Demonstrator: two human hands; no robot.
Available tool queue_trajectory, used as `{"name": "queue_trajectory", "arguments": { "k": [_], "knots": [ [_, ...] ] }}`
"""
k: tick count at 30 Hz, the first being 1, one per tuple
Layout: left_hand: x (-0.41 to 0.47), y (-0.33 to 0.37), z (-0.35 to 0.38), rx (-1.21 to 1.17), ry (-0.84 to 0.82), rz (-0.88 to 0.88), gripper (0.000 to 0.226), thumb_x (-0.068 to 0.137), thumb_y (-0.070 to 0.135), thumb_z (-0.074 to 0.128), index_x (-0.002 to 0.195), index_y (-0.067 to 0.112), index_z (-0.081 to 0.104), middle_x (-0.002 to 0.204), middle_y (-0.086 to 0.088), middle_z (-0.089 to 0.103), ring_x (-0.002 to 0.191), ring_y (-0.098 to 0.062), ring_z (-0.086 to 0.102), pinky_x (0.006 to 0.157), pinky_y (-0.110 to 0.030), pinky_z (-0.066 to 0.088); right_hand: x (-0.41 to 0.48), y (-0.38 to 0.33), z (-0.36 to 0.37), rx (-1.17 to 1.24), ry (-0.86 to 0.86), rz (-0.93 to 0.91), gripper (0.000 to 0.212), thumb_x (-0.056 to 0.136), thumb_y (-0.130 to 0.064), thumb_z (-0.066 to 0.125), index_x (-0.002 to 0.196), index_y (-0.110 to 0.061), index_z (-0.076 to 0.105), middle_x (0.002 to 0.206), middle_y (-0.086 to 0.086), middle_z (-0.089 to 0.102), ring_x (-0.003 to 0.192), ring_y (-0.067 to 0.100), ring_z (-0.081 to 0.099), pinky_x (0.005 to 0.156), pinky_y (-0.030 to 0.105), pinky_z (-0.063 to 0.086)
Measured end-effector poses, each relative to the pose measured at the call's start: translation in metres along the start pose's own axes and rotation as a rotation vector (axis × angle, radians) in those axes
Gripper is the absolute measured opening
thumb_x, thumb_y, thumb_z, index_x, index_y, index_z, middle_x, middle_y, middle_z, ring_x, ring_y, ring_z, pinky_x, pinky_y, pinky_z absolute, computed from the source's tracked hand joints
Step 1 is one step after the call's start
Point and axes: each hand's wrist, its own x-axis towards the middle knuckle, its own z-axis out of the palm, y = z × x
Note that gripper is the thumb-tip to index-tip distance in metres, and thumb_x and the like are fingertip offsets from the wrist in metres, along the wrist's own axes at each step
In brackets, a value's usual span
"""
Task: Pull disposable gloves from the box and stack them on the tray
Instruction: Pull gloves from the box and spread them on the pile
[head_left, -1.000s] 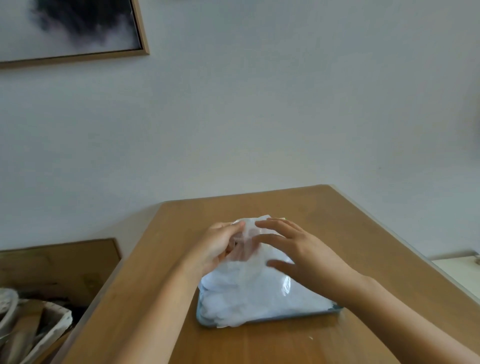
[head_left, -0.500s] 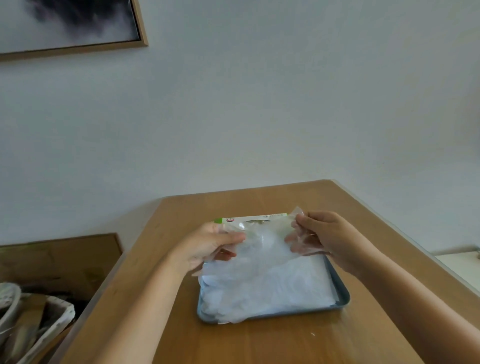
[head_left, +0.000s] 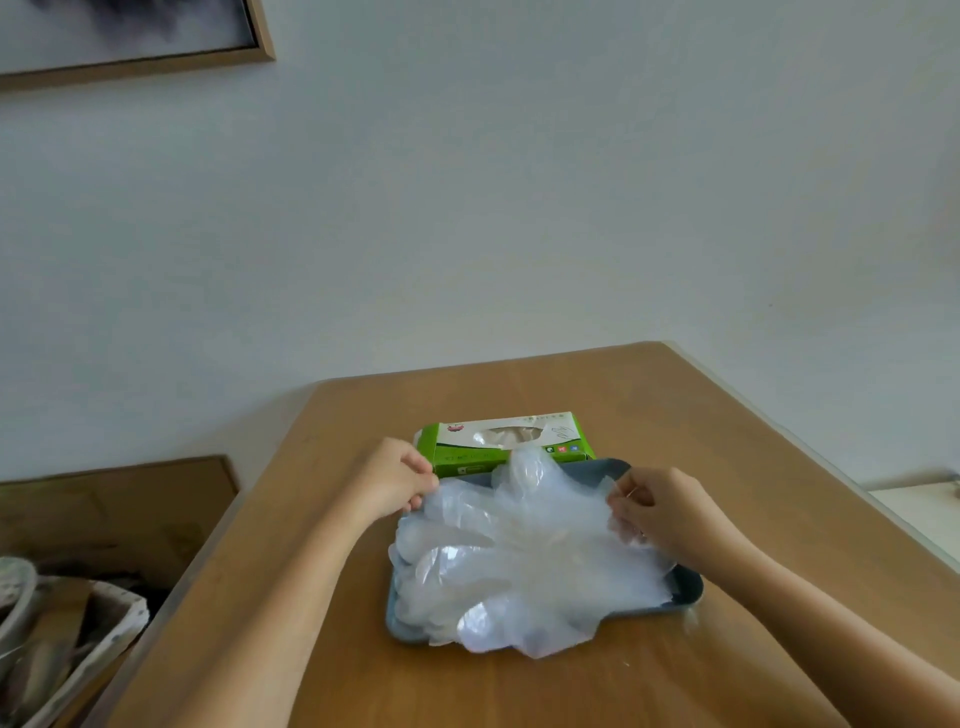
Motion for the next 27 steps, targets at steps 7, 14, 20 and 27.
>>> {"name": "queue_trajectory", "arguments": {
  "k": [7, 14, 20, 27],
  "knots": [
    [-0.046, 0.057, 0.018, -0.020, 0.279, 0.495, 0.013, 0.093, 0.018, 0.057, 0.099, 0.023, 0.068, 0.094, 0.015, 0.066, 0.086, 0.001, 0.061, 0.079, -0.014, 0.047, 0.003, -0.004, 0.010, 0.548, 0.063, 0.094, 0.021, 0.100, -0.018, 0.046, 0.088, -0.001, 0.050, 0.081, 0.015, 0.072, 0.056, 0.025, 0.067, 0.058, 0.037, 0.058],
    [-0.076, 0.069, 0.091, 0.194, -0.009, 0.576, 0.042, 0.097, 0.004, 0.038, 0.137, 0.011, 0.049, 0.141, -0.004, 0.051, 0.128, -0.017, 0.046, 0.104, -0.022, 0.031, -0.003, -0.003, 0.016, 0.610, 0.083, 0.180, 0.018, 0.100, -0.018, 0.046, 0.092, -0.003, 0.049, 0.080, 0.014, 0.072, 0.060, 0.026, 0.071, 0.057, 0.037, 0.059],
    [-0.092, 0.074, 0.103, 0.357, -0.152, 0.470, 0.053, 0.106, 0.026, 0.025, 0.153, 0.007, 0.010, 0.161, -0.005, 0.009, 0.148, -0.015, 0.005, 0.118, -0.026, 0.009, -0.009, -0.004, 0.022, 0.686, 0.057, 0.315, 0.024, 0.098, -0.006, 0.047, 0.074, -0.004, 0.052, 0.057, 0.007, 0.054, 0.045, 0.017, 0.052, 0.045, 0.026, 0.043],
    [-0.082, 0.066, 0.104, 0.523, -0.246, 0.350, 0.059, 0.106, 0.031, 0.022, 0.152, 0.000, 0.004, 0.161, -0.016, 0.000, 0.149, -0.026, -0.002, 0.119, -0.033, 0.001, -0.008, -0.002, 0.019, 0.500, 0.035, 0.259, 0.014, 0.098, -0.011, 0.046, 0.084, -0.012, 0.050, 0.079, 0.008, 0.056, 0.068, 0.021, 0.056, 0.068, 0.036, 0.053]
  ]
}}
